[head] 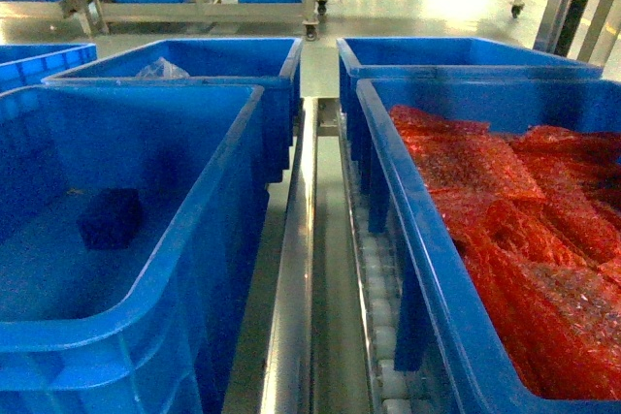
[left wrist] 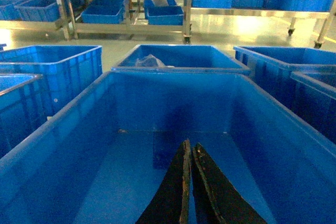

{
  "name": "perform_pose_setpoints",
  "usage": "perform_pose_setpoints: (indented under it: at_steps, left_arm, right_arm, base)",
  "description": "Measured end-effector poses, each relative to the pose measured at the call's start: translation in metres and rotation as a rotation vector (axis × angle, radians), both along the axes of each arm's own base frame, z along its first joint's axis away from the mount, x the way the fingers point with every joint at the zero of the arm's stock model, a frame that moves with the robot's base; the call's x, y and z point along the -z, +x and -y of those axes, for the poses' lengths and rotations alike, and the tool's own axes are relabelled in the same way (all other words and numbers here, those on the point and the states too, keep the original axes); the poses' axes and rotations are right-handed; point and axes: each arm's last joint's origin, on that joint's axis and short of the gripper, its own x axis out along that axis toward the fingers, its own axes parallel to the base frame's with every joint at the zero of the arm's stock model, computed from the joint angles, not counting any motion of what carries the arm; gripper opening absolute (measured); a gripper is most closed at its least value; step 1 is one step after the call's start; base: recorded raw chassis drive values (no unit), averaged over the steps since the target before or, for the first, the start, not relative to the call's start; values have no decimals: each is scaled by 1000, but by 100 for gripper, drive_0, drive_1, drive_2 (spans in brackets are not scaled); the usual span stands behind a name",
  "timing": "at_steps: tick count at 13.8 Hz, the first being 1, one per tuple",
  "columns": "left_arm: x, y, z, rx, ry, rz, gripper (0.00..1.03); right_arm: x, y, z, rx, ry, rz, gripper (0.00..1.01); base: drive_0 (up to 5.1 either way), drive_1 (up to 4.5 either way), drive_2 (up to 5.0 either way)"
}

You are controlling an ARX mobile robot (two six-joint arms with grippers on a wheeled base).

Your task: Pick blue part to blue bin on bottom shelf

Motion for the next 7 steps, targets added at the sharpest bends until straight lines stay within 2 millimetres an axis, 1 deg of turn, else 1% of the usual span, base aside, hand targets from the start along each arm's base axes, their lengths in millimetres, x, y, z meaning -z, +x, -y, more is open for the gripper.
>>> perform_pose_setpoints:
  at_steps: [7]
  left_arm:
    - [0, -9, 0, 0, 0, 2, 2]
  right_arm:
    - [0, 0, 0, 0, 0, 0, 98]
  base:
    - [0, 0, 0]
